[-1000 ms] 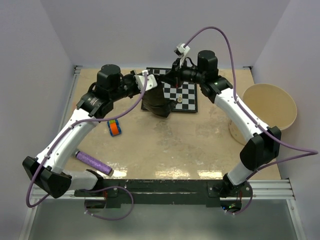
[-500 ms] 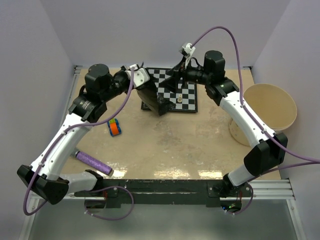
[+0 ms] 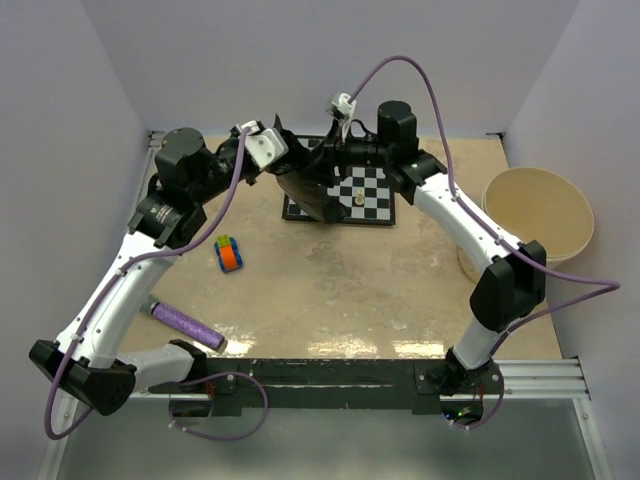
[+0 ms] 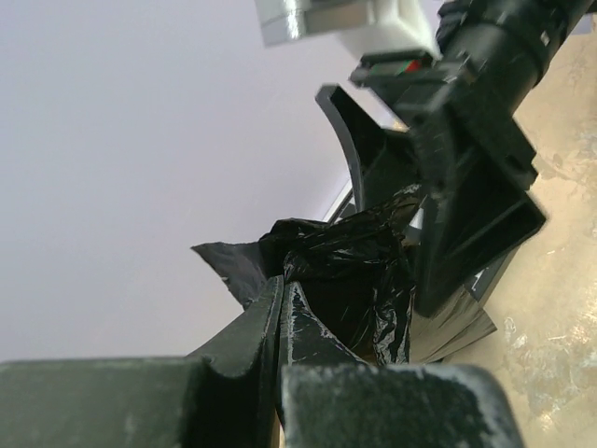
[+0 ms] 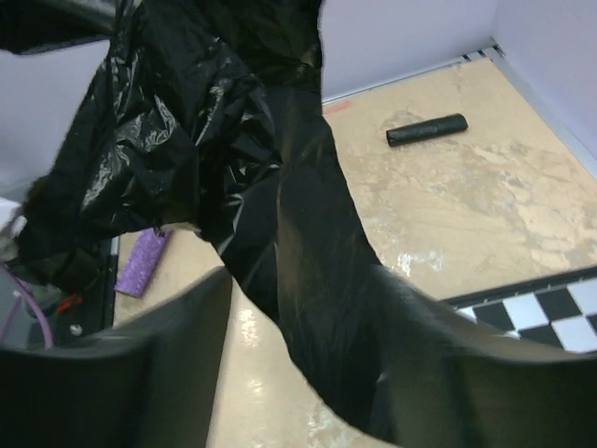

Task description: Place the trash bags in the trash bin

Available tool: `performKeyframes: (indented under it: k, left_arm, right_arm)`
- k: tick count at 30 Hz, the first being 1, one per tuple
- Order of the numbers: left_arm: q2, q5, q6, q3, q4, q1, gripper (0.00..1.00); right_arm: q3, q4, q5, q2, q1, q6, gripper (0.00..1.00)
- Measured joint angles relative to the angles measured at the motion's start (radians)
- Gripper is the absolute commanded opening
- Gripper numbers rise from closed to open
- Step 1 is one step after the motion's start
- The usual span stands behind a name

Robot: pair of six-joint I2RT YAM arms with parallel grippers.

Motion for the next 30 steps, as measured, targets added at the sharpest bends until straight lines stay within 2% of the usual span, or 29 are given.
performKeyframes:
  k: [1,3,9,15,26,27,29,30]
  left_arm:
    - [0.0,0.002,-0.006,0.0,0.003,0.004,0.0]
    - [0.0,0.003,-0.012,0.0,0.007,0.016,0.0]
    - [-0.009,-0.046,-0.035,-0.048,0.034,0.049,0.0]
    - [-0.011,-0.112,-0.085,-0.112,0.056,0.071,0.0]
    - [-0.007,-0.109,-0.203,-0.124,0.108,0.113,0.0]
    - [-0.005,-0.095,-0.209,-0.124,0.107,0.118,0.07]
    - [0.002,-0.035,-0.206,-0.123,0.1,0.13,0.34]
    - [0.005,-0.002,-0.199,-0.123,0.095,0.136,0.43]
  right_arm:
    - [0.012,0.002,-0.002,0.016,0.008,-0.006,0.2]
    - [0.026,0.005,-0.005,0.035,0.018,-0.016,0.0]
    - [0.024,-0.011,0.033,0.022,0.015,-0.042,0.0]
    - [-0.027,-0.028,0.079,-0.082,0.006,-0.068,0.0]
    - [-0.084,-0.037,0.13,-0.132,0.005,-0.114,0.0]
    - [-0.086,-0.037,0.13,-0.132,0.003,-0.119,0.0]
    - [-0.087,-0.043,0.127,-0.132,-0.001,-0.138,0.0]
    - [-0.087,-0.05,0.126,-0.132,-0.005,-0.149,0.0]
